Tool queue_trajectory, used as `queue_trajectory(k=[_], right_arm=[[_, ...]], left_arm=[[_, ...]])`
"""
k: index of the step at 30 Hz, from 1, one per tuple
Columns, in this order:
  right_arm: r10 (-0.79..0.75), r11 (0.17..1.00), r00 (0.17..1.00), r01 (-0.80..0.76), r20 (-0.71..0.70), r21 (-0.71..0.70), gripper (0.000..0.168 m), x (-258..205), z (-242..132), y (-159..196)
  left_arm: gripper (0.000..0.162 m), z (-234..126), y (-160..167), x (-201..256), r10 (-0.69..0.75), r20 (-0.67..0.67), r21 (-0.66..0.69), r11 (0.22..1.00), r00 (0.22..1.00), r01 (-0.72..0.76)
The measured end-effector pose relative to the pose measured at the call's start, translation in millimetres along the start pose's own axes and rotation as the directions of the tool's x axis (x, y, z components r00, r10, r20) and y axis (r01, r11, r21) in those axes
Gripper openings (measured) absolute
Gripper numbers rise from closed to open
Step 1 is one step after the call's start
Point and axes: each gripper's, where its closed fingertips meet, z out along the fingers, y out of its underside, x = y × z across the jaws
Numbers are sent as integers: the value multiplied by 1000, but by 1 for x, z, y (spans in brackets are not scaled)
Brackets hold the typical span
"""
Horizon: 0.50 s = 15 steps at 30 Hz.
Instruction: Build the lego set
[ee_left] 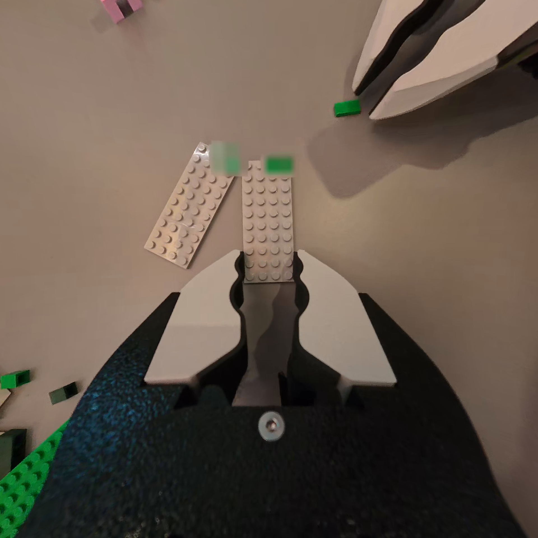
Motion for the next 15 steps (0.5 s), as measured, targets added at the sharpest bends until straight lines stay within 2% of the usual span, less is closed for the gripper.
queue_trajectory(k=[5, 6, 8, 12, 15], right_arm=[[-24, 996, 997, 18, -70, -87, 24, 7, 6, 3], [-24, 995, 997, 17, -69, -99, 23, 7, 6, 3], [-30, 993, 997, 22, -67, -115, 7, 7, 6, 3], [-85, 989, 995, 78, -54, -127, 7, 10, 6, 2], [-166, 985, 984, 162, -66, -54, 7, 19, 3, -11]], left_arm=[[31, 0, 0, 0, -2, 4, 3, 1000, 1000, 2], [31, 0, 0, 0, -2, 4, 4, 1000, 1000, 2], [31, 0, 0, 0, -3, 1, 8, 1000, 1000, 3], [31, 0, -1, -1, 37, 14, 24, 999, 999, -37], [31, -1, -2, -2, 76, 48, 31, 996, 996, -78]])
